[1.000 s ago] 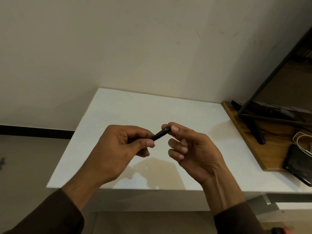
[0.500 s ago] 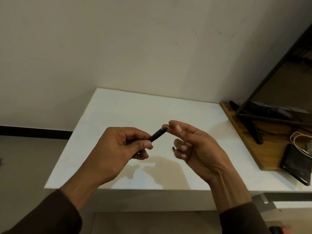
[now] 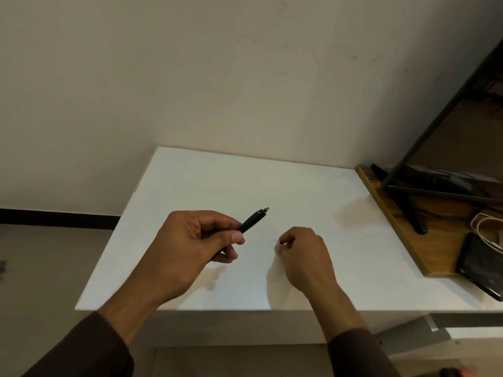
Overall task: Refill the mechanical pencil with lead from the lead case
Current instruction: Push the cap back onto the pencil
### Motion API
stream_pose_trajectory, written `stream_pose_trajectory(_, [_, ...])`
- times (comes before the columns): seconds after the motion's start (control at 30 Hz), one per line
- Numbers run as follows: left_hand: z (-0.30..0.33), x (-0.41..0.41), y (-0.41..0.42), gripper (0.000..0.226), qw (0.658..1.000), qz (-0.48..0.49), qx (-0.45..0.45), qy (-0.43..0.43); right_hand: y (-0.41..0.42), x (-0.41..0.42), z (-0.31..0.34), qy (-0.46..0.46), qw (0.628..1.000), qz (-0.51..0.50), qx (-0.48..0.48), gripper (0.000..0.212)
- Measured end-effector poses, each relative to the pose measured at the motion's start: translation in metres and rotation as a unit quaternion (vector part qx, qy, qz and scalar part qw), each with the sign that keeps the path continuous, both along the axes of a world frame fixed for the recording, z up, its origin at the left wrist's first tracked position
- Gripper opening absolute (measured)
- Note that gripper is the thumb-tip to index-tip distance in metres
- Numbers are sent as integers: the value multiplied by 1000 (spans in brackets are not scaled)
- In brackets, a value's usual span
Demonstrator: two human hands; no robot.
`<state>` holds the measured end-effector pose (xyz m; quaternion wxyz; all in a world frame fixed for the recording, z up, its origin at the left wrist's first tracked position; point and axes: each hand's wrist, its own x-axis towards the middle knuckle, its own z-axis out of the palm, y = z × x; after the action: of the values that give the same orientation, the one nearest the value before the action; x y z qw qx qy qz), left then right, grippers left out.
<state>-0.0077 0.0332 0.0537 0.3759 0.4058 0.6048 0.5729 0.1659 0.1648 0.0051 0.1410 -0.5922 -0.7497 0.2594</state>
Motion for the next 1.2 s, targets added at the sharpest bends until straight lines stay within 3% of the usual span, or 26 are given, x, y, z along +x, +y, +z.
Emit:
stream_pose_trajectory(0.07, [0,-1,0,15,1000,0,0,0,-1,1,4,18,1000,2,1,9])
stream_pose_trajectory(0.17, [1,-2,0,16,1000,1,0,3,-2,1,19,205,978,-6,-32,4])
stream_pose_trajectory(0.27, [3,-3,-1,16,1000,6,-5,10,-6,-2,44,445,890,8,-96,6])
stream_pose_trajectory(0.33, [3,-2,0,16,1000,7,-9,9,-11,-2,53,515,848,30,-122,10])
stream_pose_trajectory(0.5, [2,-2,0,16,1000,8,-4,19,-17,-2,55,547,821,38,-162,22])
stream_pose_trajectory(0.83, [0,-2,1,15,999,8,-1,36,-20,-4,59,547,818,54,-170,15])
stream_pose_trajectory(1.07, [-1,-3,1,14,999,8,1,41,-21,-3,61,523,835,78,-152,27])
stream_pose_trajectory(1.2, [-1,-3,0,15,999,8,1,42,-21,-4,60,537,816,91,-192,26])
